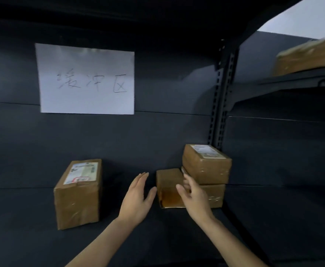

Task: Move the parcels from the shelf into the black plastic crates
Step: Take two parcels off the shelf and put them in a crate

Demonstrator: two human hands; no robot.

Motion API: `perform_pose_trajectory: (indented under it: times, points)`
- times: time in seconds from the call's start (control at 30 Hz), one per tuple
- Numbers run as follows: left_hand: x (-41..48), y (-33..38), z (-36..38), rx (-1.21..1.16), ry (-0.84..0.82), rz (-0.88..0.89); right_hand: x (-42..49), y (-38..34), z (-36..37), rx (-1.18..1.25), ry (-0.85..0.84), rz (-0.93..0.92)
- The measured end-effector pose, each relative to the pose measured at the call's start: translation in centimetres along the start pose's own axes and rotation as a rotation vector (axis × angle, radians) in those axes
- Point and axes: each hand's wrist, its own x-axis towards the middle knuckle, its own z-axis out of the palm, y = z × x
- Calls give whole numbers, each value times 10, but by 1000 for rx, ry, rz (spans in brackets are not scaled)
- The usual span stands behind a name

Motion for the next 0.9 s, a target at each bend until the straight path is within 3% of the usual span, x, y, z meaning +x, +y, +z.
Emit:
perform_pose_trajectory:
  times: [0.17, 0.37, 0.53, 0.67, 0.9]
  points:
    - [26, 39, 40, -82, -79, 0, 7, 22, -59, -12, 155, 22]
    - [58, 71, 81, -216, -181, -128, 25, 50, -107, -33, 267, 48]
    - [80, 89, 99, -459, -276, -271, 52, 60, -119, 3, 140, 168]
    - [86, 99, 107, -569, -326, -383, 58, 55, -111, 202, 19, 201]
    - [63, 97, 86, -721, -231, -286, 48, 33, -96, 333, 39, 71]
